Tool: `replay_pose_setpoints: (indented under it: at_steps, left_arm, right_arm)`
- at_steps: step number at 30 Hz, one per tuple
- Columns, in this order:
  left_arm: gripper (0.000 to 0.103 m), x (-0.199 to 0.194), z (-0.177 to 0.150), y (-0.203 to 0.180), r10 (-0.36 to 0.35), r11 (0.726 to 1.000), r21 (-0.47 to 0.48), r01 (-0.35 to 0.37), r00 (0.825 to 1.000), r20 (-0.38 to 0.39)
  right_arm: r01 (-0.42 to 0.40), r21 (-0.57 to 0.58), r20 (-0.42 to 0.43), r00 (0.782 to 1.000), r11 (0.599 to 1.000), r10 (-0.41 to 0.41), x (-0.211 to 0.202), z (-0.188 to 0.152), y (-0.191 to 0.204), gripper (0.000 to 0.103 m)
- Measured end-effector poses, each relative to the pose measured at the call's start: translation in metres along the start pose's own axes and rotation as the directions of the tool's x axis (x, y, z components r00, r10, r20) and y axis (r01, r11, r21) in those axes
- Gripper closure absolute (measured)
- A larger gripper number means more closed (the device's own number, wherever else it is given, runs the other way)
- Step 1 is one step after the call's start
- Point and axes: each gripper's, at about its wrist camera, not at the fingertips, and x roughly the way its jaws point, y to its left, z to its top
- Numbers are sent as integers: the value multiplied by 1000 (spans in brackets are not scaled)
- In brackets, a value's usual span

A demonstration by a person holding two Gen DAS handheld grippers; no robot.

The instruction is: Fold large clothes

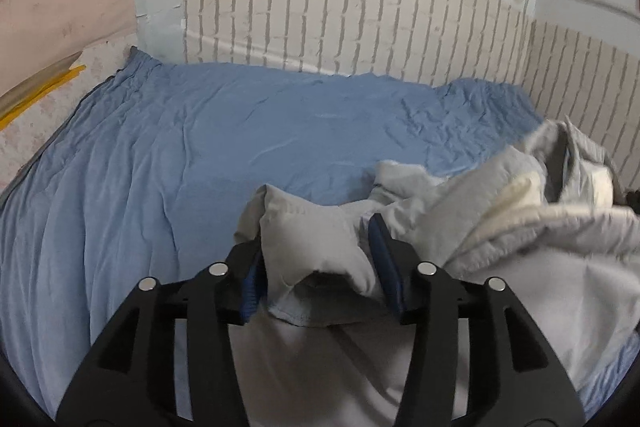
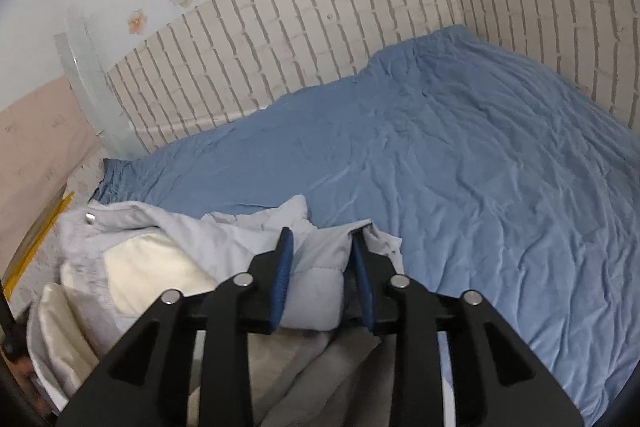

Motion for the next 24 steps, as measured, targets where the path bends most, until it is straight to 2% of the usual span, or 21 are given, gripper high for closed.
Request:
replay_pose_setpoints:
  at_steps: [2,3,5,6,7,9,11,15,16,18,20,22,24]
  left_arm:
    - [52,6,-1,1,11,1000,7,-10,1000,-14]
    - [51,3,0,3,5,1000,-3,-5,1000,-12]
    - [48,-5,2,6,-10,1000,-26,10,1000,-13]
    - [45,-7,2,5,-18,999,-35,17,1000,-15]
    - [43,-13,3,8,-57,997,-59,57,998,0]
    - [40,-26,4,10,-66,995,-77,66,998,4]
    - [36,-37,4,9,-70,994,-83,71,997,17]
    - [11,-68,1,14,-104,990,-89,106,994,28]
    - [3,-74,1,13,-89,992,-87,93,995,44]
    - [3,-91,2,6,2,999,-40,3,993,115]
    - [3,-104,4,0,38,999,15,-41,987,157]
    - [3,-114,6,-1,73,995,46,-84,978,197]
    - [3,-111,2,3,106,991,60,-119,976,191]
  right_arm:
    - [-21,60,26,999,998,20,-9,1,-1,67]
    - [-37,78,40,999,996,34,-14,0,-1,62]
    - [-57,64,52,997,996,54,-25,1,2,55]
    - [-70,63,62,996,996,66,-30,2,3,42]
    - [-82,72,96,993,994,75,-40,3,2,5]
    - [-66,89,193,980,994,48,-64,4,-2,2]
    - [-70,101,225,973,992,46,-79,6,-7,2]
    - [-76,159,220,975,984,40,-90,6,-21,1]
    - [-69,176,205,978,982,32,-88,5,-25,1]
    - [-53,212,169,985,976,17,-82,1,-33,1]
    - [-30,224,157,988,974,-6,-78,-2,-34,1]
    - [-16,168,136,991,986,-7,-72,-3,-27,1]
    - [8,98,99,995,995,-18,-64,-6,-20,2]
